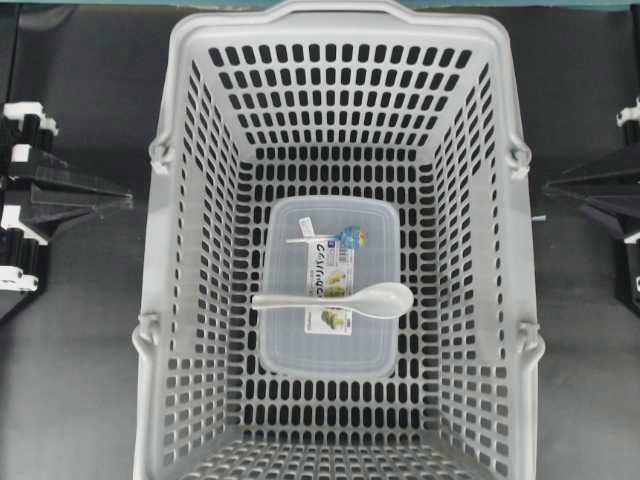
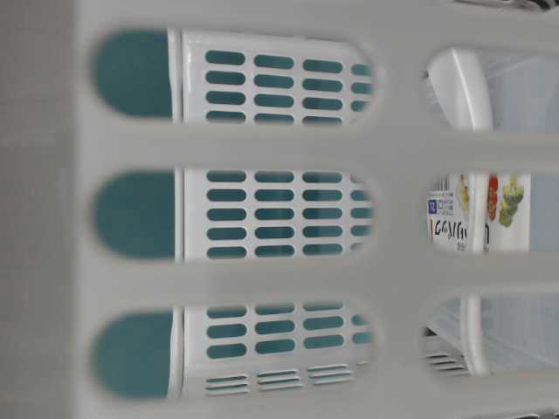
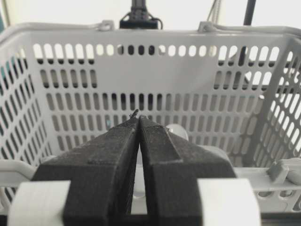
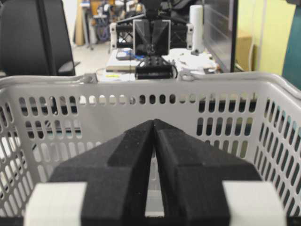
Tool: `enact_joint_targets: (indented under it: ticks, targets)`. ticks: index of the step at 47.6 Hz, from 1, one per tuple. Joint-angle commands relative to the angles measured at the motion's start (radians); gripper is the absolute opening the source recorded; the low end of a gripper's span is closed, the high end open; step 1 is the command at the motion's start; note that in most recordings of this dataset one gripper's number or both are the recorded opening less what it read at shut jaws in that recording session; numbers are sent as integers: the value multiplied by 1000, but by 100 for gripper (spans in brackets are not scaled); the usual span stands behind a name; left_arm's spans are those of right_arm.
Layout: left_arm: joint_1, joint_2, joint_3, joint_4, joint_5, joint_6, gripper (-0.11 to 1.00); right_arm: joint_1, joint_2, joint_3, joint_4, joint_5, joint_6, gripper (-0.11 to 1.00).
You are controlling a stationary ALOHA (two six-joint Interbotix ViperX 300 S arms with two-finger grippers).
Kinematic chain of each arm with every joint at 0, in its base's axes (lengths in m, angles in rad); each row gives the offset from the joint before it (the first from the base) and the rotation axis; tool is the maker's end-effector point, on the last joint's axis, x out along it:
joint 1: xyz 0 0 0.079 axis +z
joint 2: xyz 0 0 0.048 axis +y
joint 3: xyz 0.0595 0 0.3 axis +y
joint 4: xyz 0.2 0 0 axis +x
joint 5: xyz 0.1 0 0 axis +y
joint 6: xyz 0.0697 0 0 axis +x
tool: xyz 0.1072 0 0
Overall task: Pick up the chinese spoon from the shopping basket with the left arm.
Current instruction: 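Move the left gripper over the basket toward the white spoon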
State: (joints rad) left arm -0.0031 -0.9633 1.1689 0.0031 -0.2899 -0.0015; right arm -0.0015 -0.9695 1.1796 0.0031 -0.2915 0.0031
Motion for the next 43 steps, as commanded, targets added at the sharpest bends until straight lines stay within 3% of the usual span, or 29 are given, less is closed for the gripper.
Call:
enact_joint_targets:
  ticks: [1,5,18,31,36,43]
  targets:
    - [-12,34,-84,40,80,-26,6,-3,11,-17,5,-6,-3,0]
    - [-21,69,-161,40,196,-41,0,-2,9,-14,5,8,-2,0]
    - [-69,179,-393,40,538,-38,0,-2,9,-21,8,32,25,0]
    - [-100,436,-609,40,736,-38,0,-2,9,-21,8,67,84,1]
    - [-110,548,-690,40,802,-38,0,-3,6,-21,6,61,84,5]
    - [-115,689,-795,41,917,-38,0,0,3,-23,8,60,86,22]
